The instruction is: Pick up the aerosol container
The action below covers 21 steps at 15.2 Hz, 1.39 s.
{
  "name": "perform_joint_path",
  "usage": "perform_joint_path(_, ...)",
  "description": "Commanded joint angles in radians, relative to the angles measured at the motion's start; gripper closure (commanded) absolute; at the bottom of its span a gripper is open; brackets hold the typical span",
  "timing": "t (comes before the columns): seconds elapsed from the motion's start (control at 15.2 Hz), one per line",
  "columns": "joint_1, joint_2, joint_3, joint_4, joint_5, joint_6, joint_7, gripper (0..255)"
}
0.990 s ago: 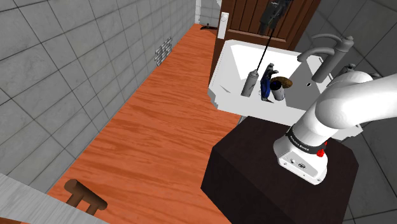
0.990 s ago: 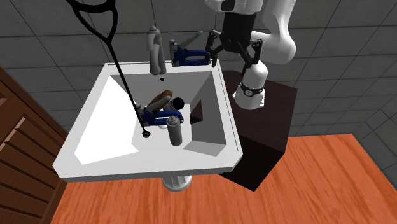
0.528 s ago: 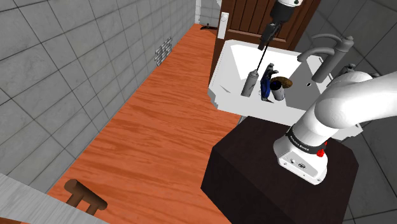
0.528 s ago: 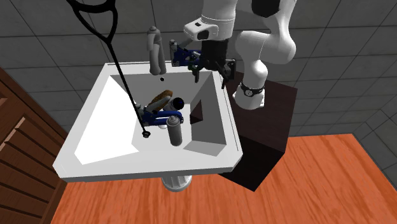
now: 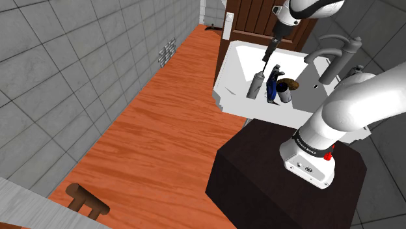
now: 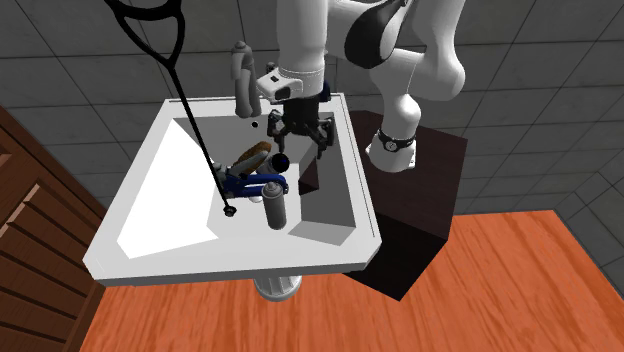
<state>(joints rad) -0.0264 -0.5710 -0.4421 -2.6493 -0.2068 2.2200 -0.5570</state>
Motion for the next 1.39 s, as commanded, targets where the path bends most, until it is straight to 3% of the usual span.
perform_joint_path(0.0,0.016,0.077,-0.060,-0.005,0.004,0.086,-0.073,0)
perform_joint_path(0.33,0.097,0.287,-0.215,0.037,0.100,0.248,-0.290,0)
perform_joint_path(0.59,0.197,0.489,-0.337,0.100,0.320,0.341,-0.547,0)
perform_joint_path(1.06,0.216,0.617,-0.331,0.093,0.525,0.425,-0.704,0)
perform_joint_path(1.19,0.214,0.628,-0.326,0.094,0.544,0.430,-0.718,0)
perform_joint_path(1.25,0.214,0.631,-0.325,0.094,0.550,0.432,-0.723,255)
perform_joint_path(1.32,0.214,0.630,-0.325,0.093,0.549,0.432,-0.722,255)
